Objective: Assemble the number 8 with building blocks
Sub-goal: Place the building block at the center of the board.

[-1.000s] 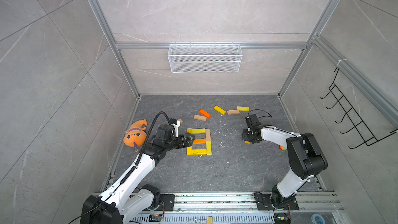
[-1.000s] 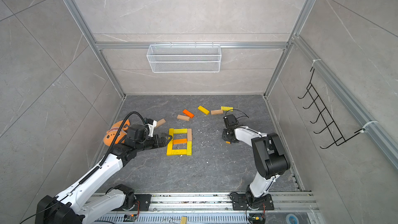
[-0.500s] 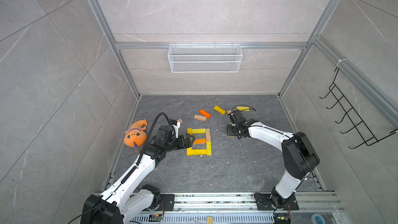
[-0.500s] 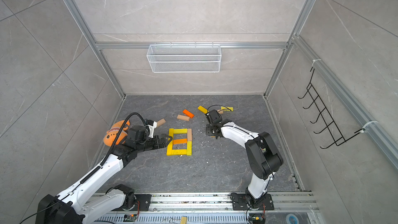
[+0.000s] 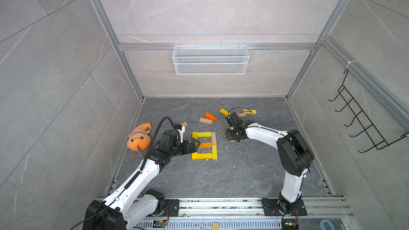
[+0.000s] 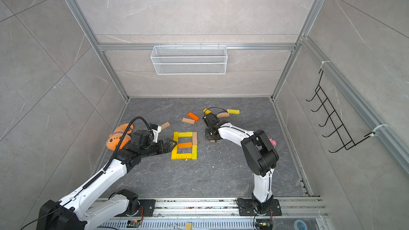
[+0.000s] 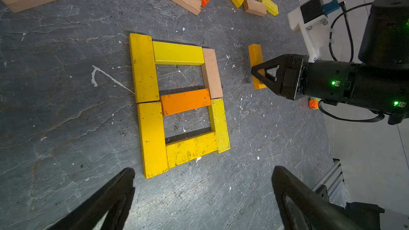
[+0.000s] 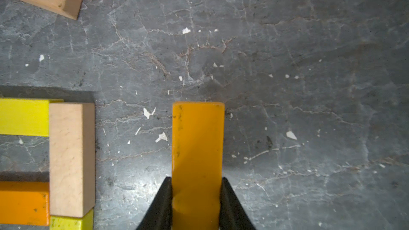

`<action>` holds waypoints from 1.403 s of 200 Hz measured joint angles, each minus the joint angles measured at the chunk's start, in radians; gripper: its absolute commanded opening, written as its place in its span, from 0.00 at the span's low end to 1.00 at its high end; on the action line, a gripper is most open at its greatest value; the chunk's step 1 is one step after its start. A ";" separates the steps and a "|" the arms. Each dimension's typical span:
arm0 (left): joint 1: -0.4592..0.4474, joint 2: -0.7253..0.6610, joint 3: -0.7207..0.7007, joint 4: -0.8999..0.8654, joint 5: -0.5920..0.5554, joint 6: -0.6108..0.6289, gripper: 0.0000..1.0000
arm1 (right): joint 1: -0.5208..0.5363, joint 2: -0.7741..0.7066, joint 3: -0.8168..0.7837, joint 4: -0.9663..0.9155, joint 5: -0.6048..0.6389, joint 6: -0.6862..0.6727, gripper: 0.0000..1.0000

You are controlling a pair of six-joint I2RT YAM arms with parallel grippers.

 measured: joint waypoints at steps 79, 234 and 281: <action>0.000 -0.015 -0.013 -0.001 -0.001 -0.006 1.00 | 0.022 0.063 0.023 -0.009 0.008 0.056 0.27; 0.000 -0.009 -0.013 -0.001 -0.001 -0.014 1.00 | 0.047 0.086 0.023 -0.006 0.031 0.119 0.43; 0.000 0.008 -0.010 -0.005 -0.011 -0.014 0.98 | 0.053 0.087 0.023 0.003 0.045 0.127 0.57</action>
